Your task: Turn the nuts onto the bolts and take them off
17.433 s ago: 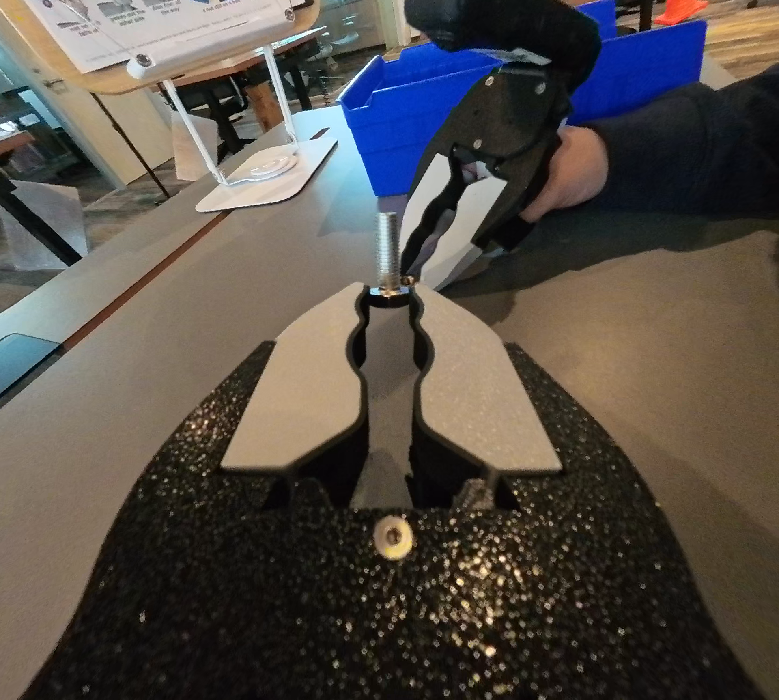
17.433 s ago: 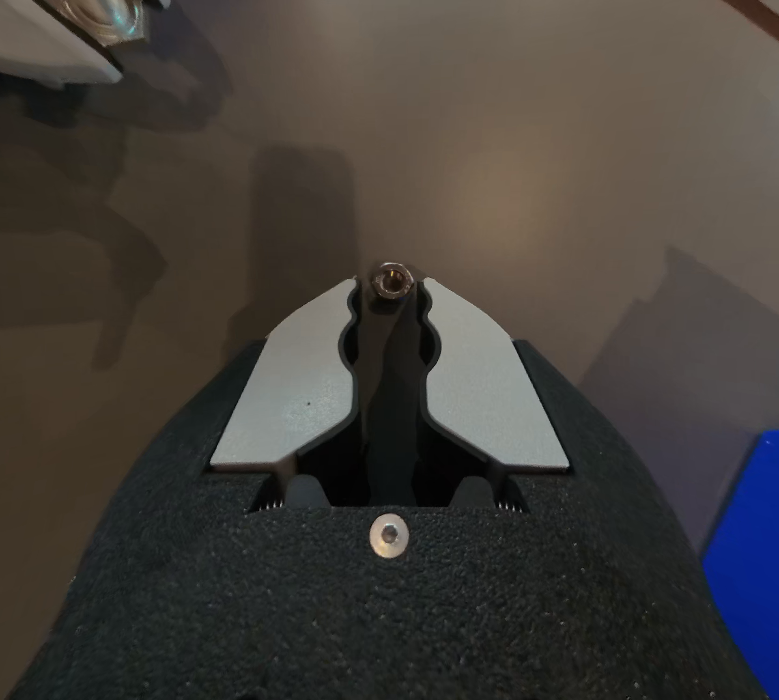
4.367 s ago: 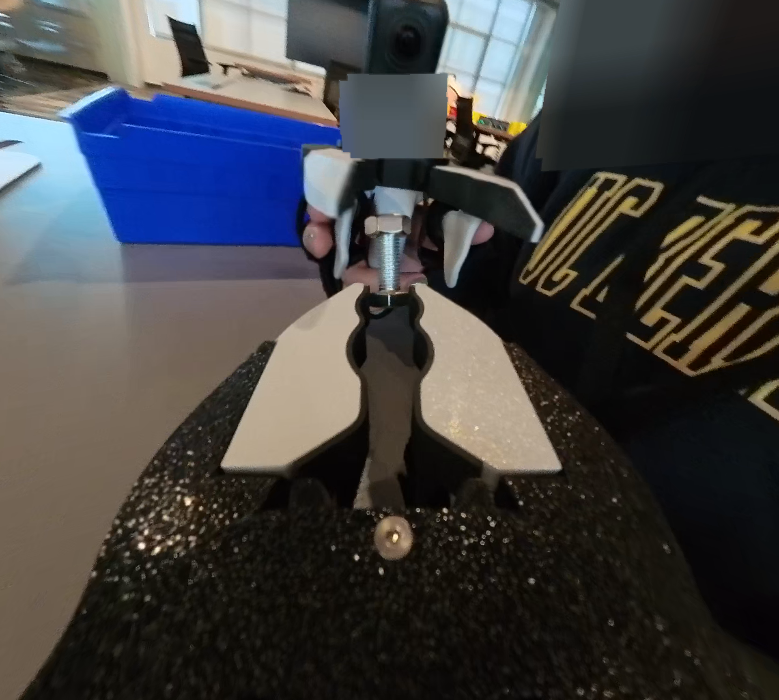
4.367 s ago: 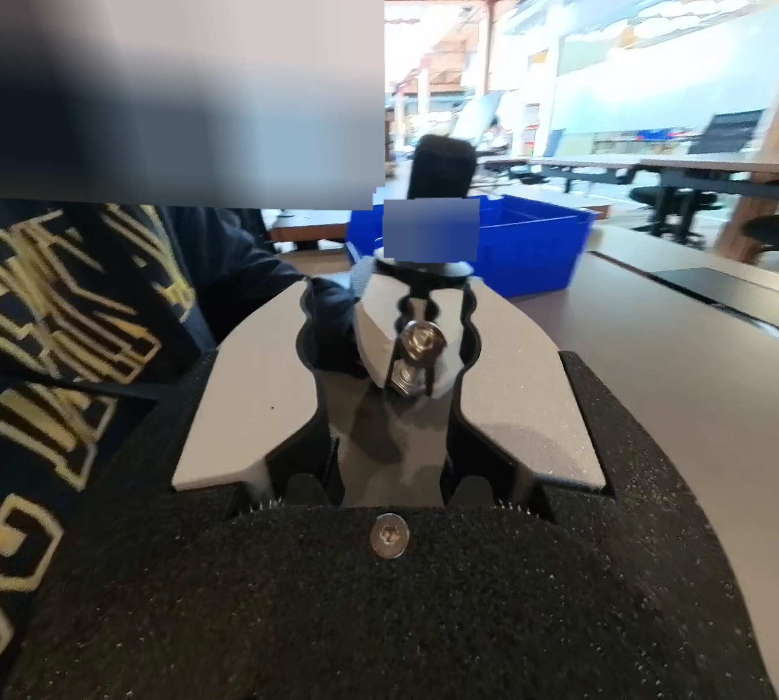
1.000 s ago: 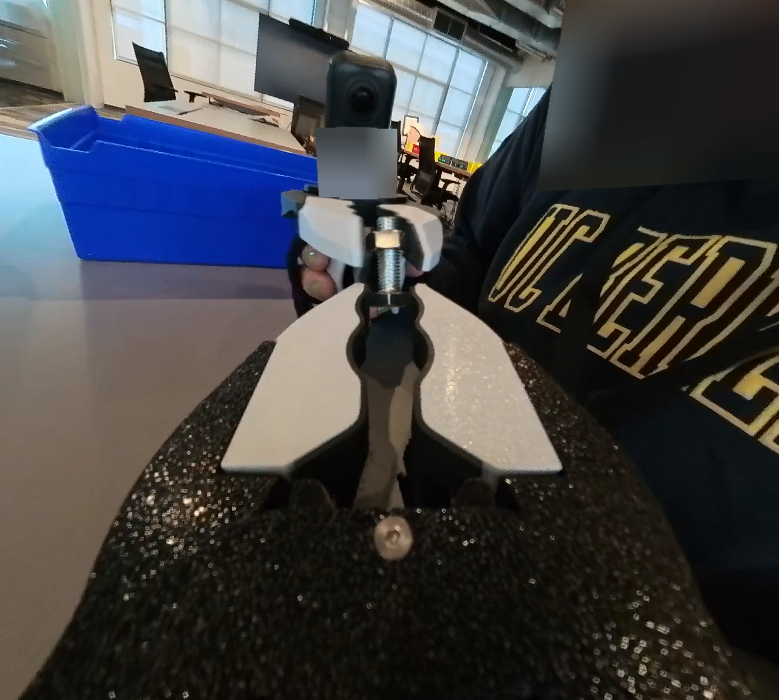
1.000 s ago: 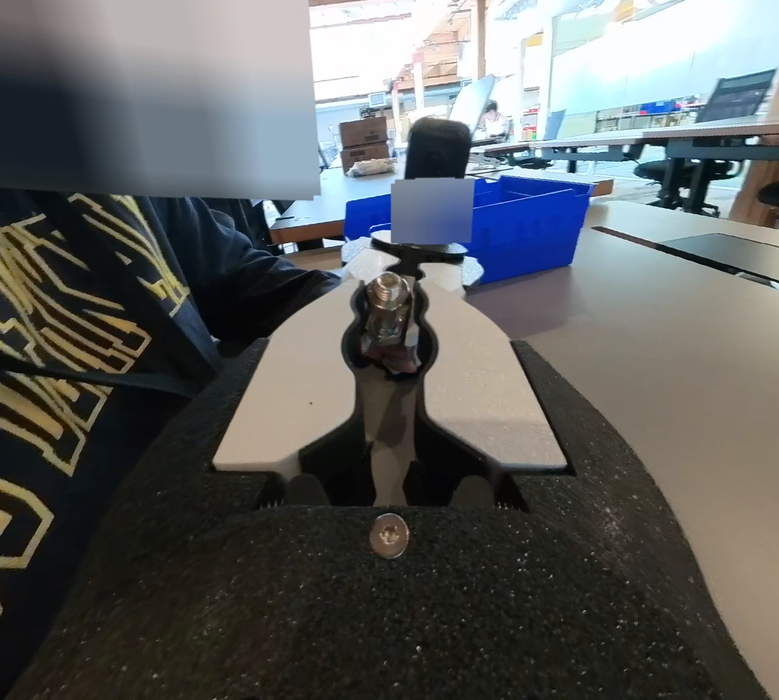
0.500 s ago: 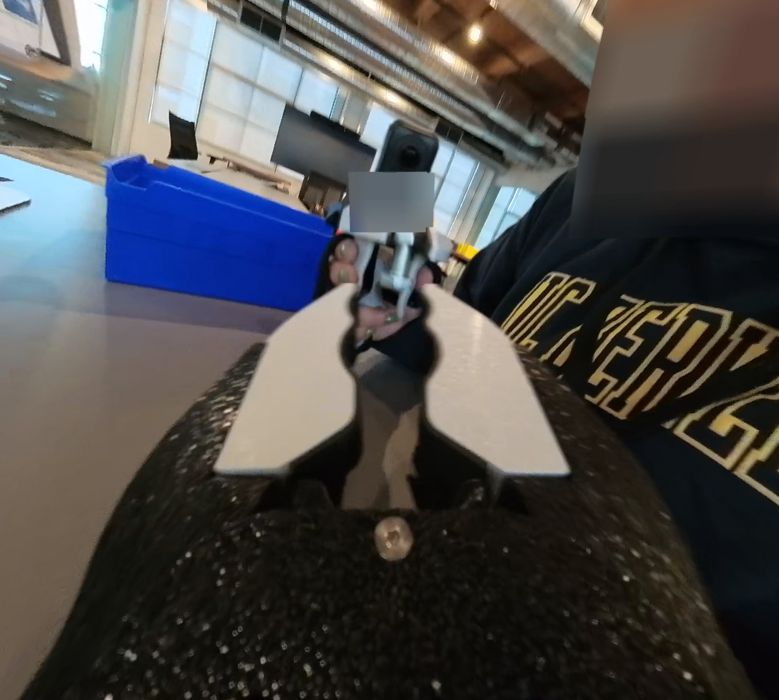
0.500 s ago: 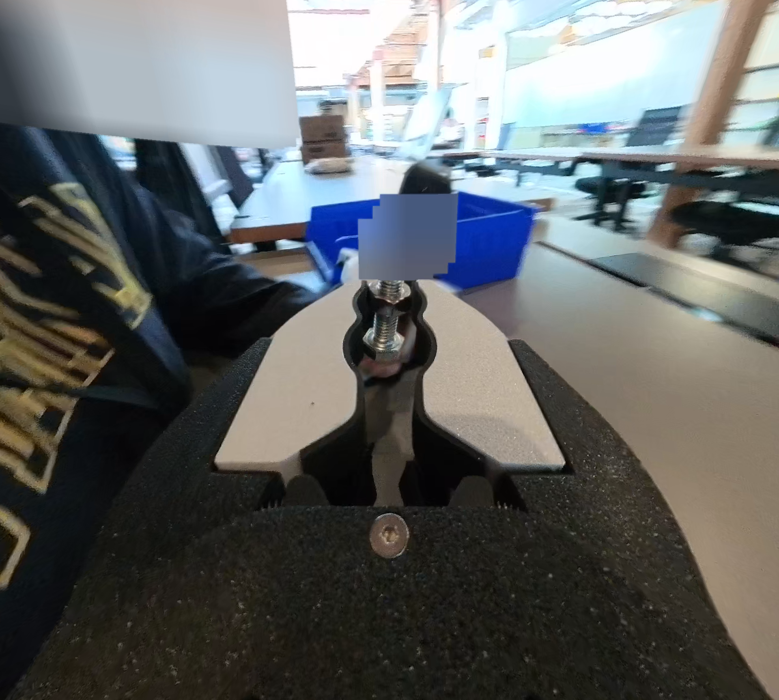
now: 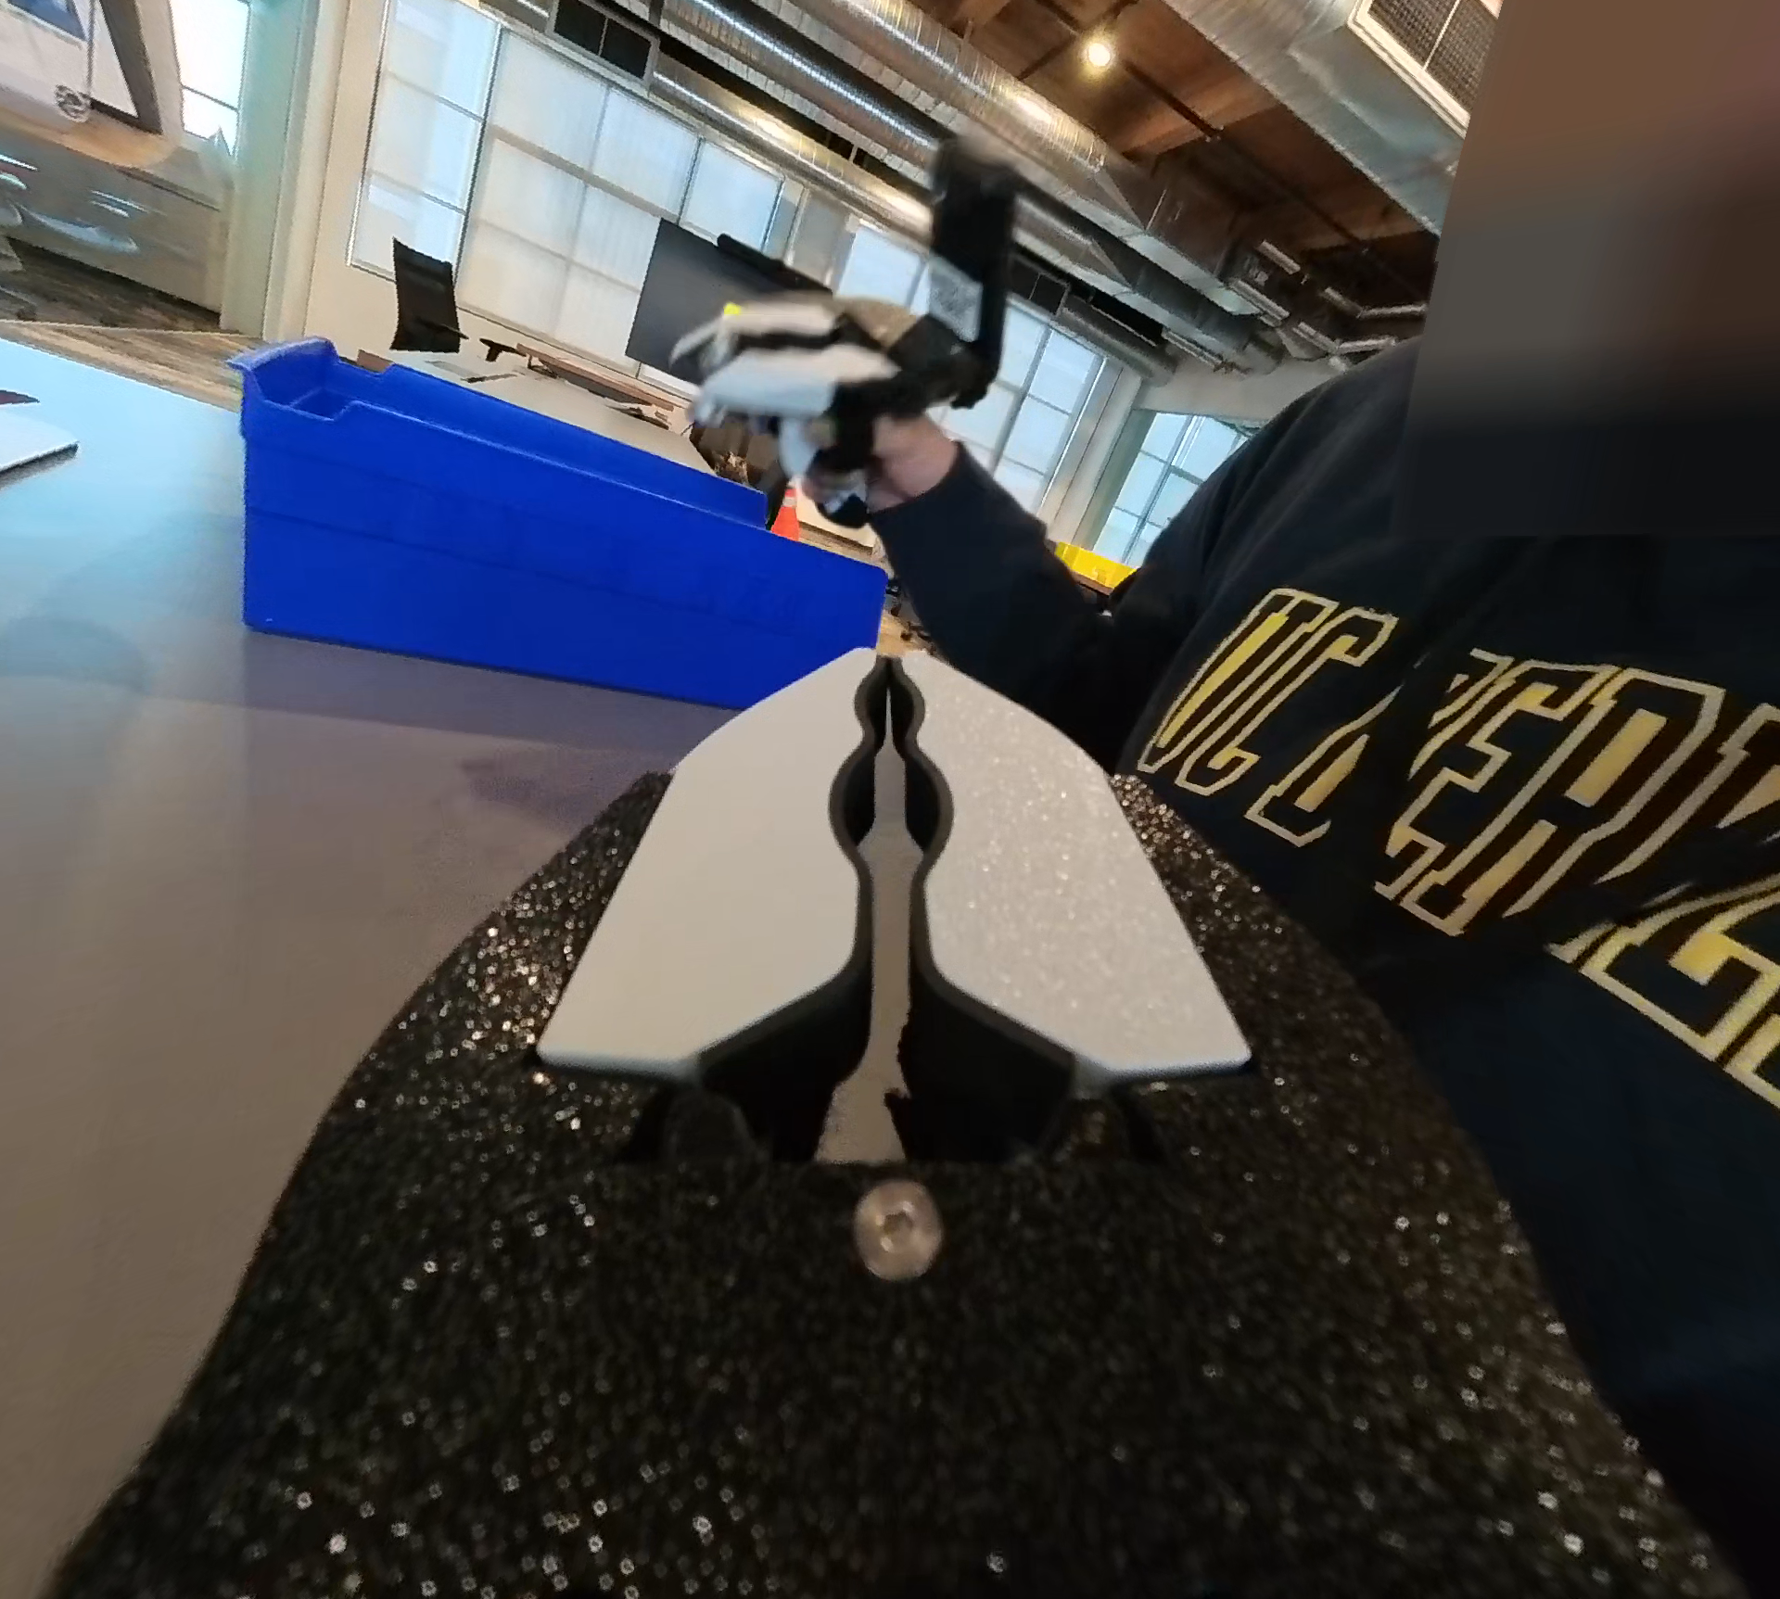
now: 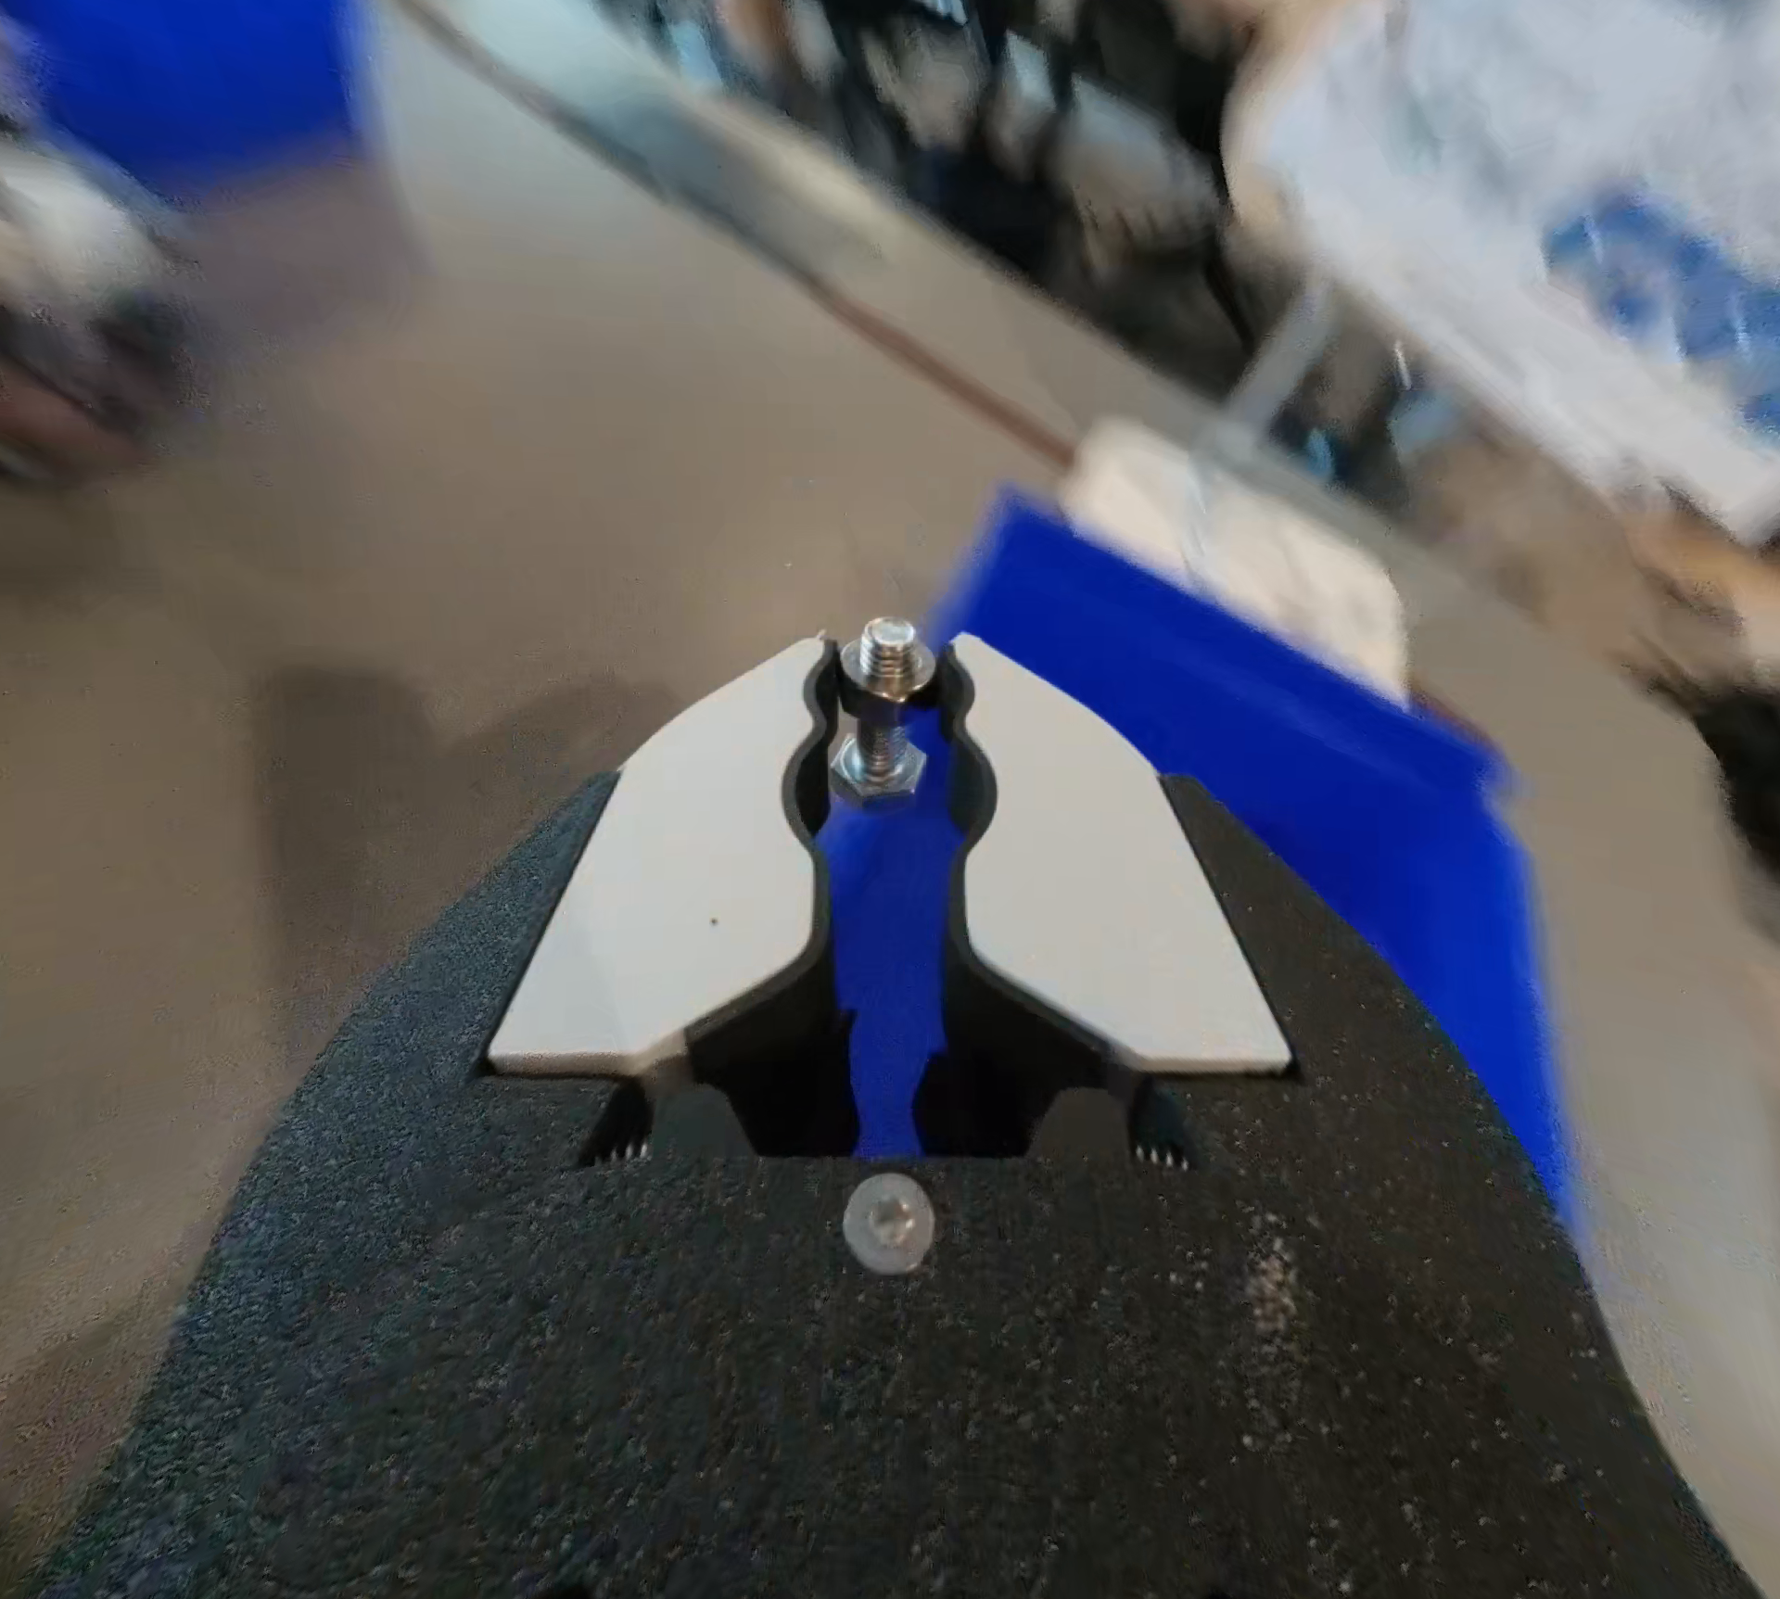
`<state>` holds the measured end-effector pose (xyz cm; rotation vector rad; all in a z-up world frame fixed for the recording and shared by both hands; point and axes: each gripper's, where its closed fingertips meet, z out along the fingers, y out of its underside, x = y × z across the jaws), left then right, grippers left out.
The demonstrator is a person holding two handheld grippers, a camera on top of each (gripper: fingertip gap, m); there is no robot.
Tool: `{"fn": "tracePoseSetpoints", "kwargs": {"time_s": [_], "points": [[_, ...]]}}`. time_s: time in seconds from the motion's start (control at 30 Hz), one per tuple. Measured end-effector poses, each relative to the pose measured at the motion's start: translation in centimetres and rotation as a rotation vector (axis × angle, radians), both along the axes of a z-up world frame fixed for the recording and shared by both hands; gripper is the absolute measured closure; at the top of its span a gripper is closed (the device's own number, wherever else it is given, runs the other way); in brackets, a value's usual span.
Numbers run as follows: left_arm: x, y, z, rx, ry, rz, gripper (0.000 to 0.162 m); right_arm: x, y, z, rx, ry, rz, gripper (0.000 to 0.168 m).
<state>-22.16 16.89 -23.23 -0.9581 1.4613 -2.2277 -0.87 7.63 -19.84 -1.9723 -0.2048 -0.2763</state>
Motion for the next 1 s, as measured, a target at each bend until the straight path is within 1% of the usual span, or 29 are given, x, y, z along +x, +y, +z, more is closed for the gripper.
{"fn": "tracePoseSetpoints", "kwargs": {"time_s": [0.1,0.17,0.23,0.27,0.33,0.4,0.47,0.53,0.6,0.67,0.73,0.77,0.8,0.83,0.87,0.9,0.93,0.97,1.0], "points": [[0.0,0.0,0.0,-0.001,0.003,0.000,0.162,3.9,-2.7,-4.9,-0.243,-0.004,-0.087,0.149],[0.0,-0.1,-0.1,0.004,0.004,0.000,0.162,5.0,-4.4,-8.4,-0.412,0.066,-0.106,0.149],[0.0,-0.2,-0.1,0.011,0.000,-0.001,0.162,5.2,-5.8,-11.3,-0.580,0.181,-0.112,0.149],[-0.1,-0.3,-0.2,0.015,0.000,0.000,0.162,5.3,-6.2,-12.3,-0.641,0.216,-0.124,0.149],[-0.2,-0.4,-0.3,0.021,-0.001,-0.001,0.162,5.5,-6.6,-13.8,-0.727,0.227,-0.136,0.149],[-0.2,-0.4,-0.4,0.021,0.001,-0.001,0.162,5.7,-6.3,-14.5,-0.750,0.213,-0.142,0.149],[-0.3,-0.3,-0.5,0.018,0.001,-0.002,0.162,5.5,-6.0,-14.6,-0.753,0.247,-0.140,0.149],[-0.3,-0.1,-0.5,0.010,0.003,0.000,0.162,5.4,-5.9,-14.4,-0.754,0.297,-0.151,0.137],[-0.4,0.1,-0.7,0.004,0.004,0.006,0.162,6.1,-5.8,-13.1,-0.700,0.300,-0.201,0.133],[-0.4,0.2,-0.8,0.005,0.007,0.009,0.162,6.8,-5.6,-10.2,-0.591,0.250,-0.281,0.132],[-0.3,0.2,-1.0,0.008,0.012,0.009,0.162,6.6,-4.5,-5.8,-0.394,0.175,-0.345,0.138],[-0.2,0.3,-1.0,0.010,0.014,0.008,0.162,5.6,-3.4,-3.4,-0.273,0.154,-0.340,0.143],[-0.2,0.3,-1.0,0.013,0.014,0.007,0.162,3.7,-1.9,-1.3,-0.156,0.160,-0.281,0.149],[-0.2,0.3,-1.0,0.016,0.013,0.008,0.162,0.6,-0.1,0.2,-0.069,0.191,-0.153,0.153],[-0.2,0.4,-0.9,0.018,0.013,0.010,0.162,-3.2,1.5,0.8,-0.032,0.237,0.010,0.154],[-0.3,0.3,-0.9,0.019,0.013,0.015,0.162,-6.7,3.0,0.6,-0.022,0.289,0.151,0.155],[-0.4,0.3,-0.8,0.018,0.013,0.020,0.162,-9.5,4.4,0.0,-0.018,0.332,0.254,0.154],[-0.5,0.3,-0.8,0.017,0.013,0.027,0.162,-11.6,5.9,-0.9,0.000,0.356,0.321,0.153],[-0.5,0.3,-0.7,0.016,0.013,0.035,0.162,-12.8,7.4,-2.0,0.030,0.372,0.346,0.151]]}}
